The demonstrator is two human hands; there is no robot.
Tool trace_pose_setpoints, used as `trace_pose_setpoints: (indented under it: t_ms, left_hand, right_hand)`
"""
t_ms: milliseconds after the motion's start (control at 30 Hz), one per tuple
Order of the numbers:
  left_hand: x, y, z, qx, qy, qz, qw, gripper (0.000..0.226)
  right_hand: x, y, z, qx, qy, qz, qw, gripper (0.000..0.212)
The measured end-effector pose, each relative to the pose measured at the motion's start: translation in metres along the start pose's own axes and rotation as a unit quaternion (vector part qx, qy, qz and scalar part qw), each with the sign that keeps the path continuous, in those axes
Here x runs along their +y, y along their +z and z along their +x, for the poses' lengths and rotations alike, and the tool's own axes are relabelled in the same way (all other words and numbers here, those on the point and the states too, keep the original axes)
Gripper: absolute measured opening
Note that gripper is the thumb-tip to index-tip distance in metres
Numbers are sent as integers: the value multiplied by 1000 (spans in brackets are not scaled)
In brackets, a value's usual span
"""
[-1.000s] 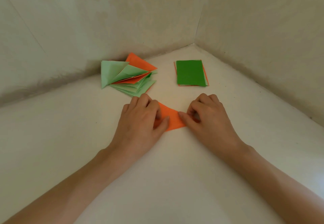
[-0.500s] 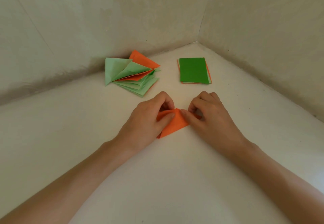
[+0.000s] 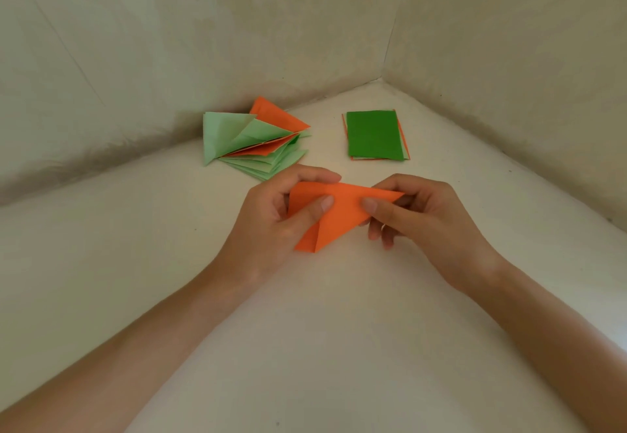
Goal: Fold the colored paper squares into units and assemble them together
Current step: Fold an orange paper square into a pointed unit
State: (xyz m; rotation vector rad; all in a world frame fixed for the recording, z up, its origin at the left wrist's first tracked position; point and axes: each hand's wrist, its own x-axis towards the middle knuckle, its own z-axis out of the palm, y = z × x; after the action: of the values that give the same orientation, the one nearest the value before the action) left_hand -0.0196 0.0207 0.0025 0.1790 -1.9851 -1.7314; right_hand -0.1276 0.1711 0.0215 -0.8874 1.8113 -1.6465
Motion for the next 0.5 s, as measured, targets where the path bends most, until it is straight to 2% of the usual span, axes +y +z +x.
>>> trace_pose_setpoints:
  t_ms: [500]
  left_hand:
    - [-2, 1, 0, 9, 3, 19, 1000, 18]
  right_hand:
    - [4, 1, -1, 27, -15, 3, 1000, 9]
